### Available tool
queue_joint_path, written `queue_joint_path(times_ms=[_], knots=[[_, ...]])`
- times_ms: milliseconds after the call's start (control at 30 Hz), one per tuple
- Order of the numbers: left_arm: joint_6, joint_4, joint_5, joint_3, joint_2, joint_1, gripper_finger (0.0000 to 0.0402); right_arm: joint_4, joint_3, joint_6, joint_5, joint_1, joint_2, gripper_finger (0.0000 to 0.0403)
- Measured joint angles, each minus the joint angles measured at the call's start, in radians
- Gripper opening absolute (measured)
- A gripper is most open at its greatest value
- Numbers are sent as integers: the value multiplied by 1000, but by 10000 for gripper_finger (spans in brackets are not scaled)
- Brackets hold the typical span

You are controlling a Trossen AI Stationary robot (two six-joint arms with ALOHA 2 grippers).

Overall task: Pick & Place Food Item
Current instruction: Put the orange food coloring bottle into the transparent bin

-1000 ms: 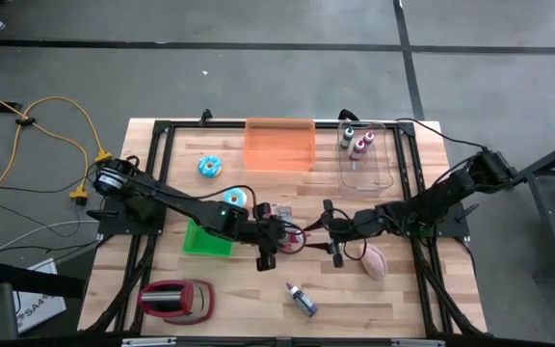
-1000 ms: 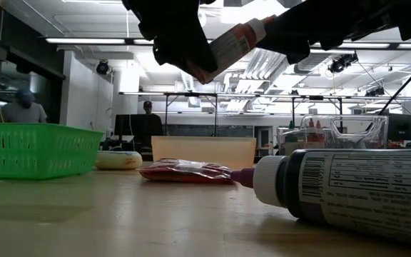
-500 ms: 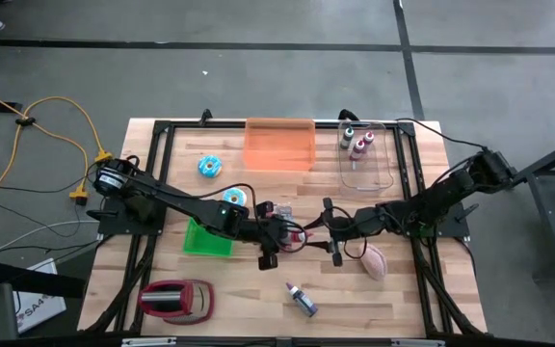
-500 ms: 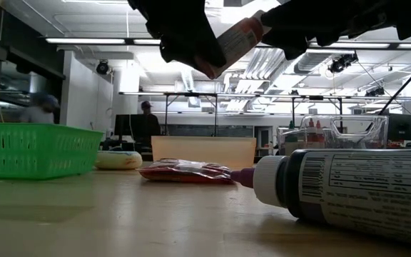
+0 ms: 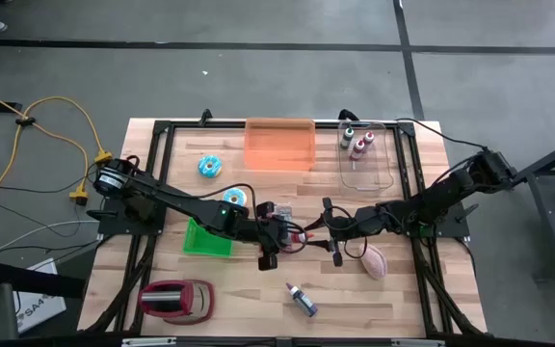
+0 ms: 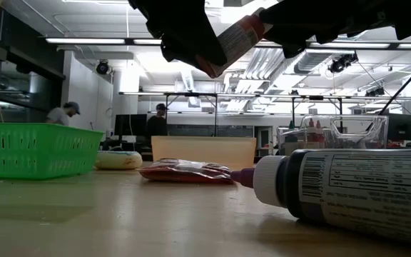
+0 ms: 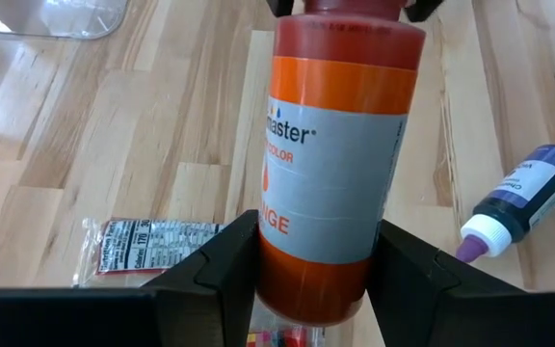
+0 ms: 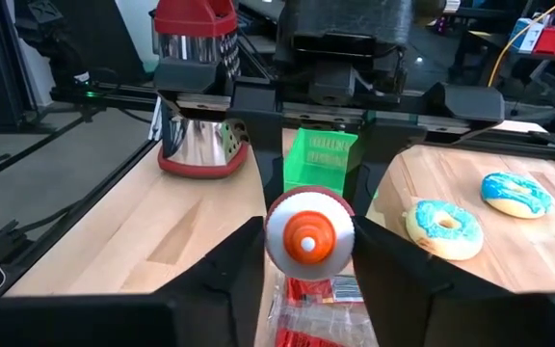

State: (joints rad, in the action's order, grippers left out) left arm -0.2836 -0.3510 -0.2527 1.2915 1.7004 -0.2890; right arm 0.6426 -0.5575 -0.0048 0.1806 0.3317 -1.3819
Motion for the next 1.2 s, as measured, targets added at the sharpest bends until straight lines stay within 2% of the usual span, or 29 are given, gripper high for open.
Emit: queue_joint_path(times_ms=[233, 467, 767, 900, 1200], knots=[[-1, 1, 0, 0, 0, 0, 154, 0, 0, -4, 1, 0, 0, 110], [-1, 1, -1, 0, 0, 0, 157, 0, 0, -18, 1, 0, 0, 110], [-2, 6, 0, 0, 0, 0, 186, -2, 0, -19, -1, 0, 0, 109], [-1, 23, 35, 0, 0, 0, 188, -3, 0, -19, -5, 0, 0, 108], [0, 28, 41, 0, 0, 0, 189, -4, 0, -19, -4, 0, 0, 108]])
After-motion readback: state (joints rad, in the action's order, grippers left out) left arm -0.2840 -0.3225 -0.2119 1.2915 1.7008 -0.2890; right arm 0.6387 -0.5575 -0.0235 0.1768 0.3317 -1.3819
